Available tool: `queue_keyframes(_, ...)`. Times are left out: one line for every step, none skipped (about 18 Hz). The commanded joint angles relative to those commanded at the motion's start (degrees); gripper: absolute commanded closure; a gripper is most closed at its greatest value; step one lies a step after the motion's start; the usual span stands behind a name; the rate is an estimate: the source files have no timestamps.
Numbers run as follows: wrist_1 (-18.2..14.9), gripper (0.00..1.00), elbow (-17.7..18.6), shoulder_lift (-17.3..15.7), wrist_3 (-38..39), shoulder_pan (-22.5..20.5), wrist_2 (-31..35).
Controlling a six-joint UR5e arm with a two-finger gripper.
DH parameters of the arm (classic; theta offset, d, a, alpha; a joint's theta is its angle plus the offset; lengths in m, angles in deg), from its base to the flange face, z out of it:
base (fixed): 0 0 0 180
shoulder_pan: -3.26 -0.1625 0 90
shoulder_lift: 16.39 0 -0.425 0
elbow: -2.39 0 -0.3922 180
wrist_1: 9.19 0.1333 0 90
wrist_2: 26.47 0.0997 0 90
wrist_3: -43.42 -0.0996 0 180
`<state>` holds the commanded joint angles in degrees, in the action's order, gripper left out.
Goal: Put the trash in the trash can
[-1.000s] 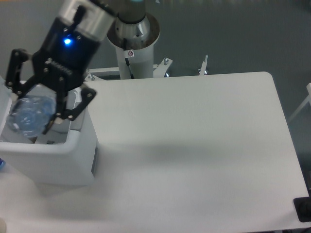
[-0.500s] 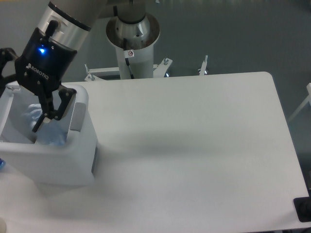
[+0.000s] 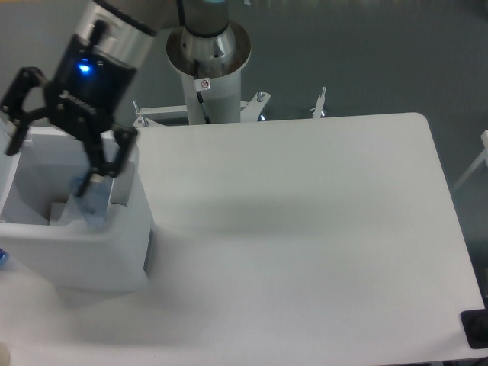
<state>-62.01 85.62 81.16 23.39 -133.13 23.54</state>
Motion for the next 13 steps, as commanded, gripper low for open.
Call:
queue_keyframes(0.0, 0.00, 0.0, 0.7, -0.7, -1.3, 0.0)
queue_keyframes(-0.1, 0.00, 0.1, 1.6, -1.7, -2.9, 0.1)
queue_keyframes(-0.2, 0.00, 0.6, 2.3, -3.2, -4.3, 0.1)
queue_keyframes(-0.2, 0.00, 1.2, 2.9, -5.2, -5.9, 0.2)
queue_keyframes(-0.2, 0.00, 1.8, 3.4, -7.3, -8.2, 1.0)
queue_keyframes(-0.4, 0.00, 1.8, 4.0, -8.5, -9.8, 3.6)
queue_keyframes(-0.4, 0.00, 1.3, 4.8, -8.8, -10.6, 7.3)
queue_keyframes(-0.4, 0.00, 1.1, 5.1, -9.0, -11.6, 10.8)
queue_keyframes(-0.4, 0.00, 0.7, 5.5, -9.4, -12.7, 13.8)
queue_keyframes(-0.4, 0.00, 0.4, 6.6, -10.6, -13.6, 16.1)
queue_keyframes(-0.4, 0.00, 0.3, 7.6, -11.9, -14.3, 17.6)
queue_keyframes(-0.4, 0.00, 0.1, 8.7, -12.7, -15.2, 18.9)
queue_keyframes(-0.4, 0.00, 0.2, 9.4, -14.2, -16.2, 20.4)
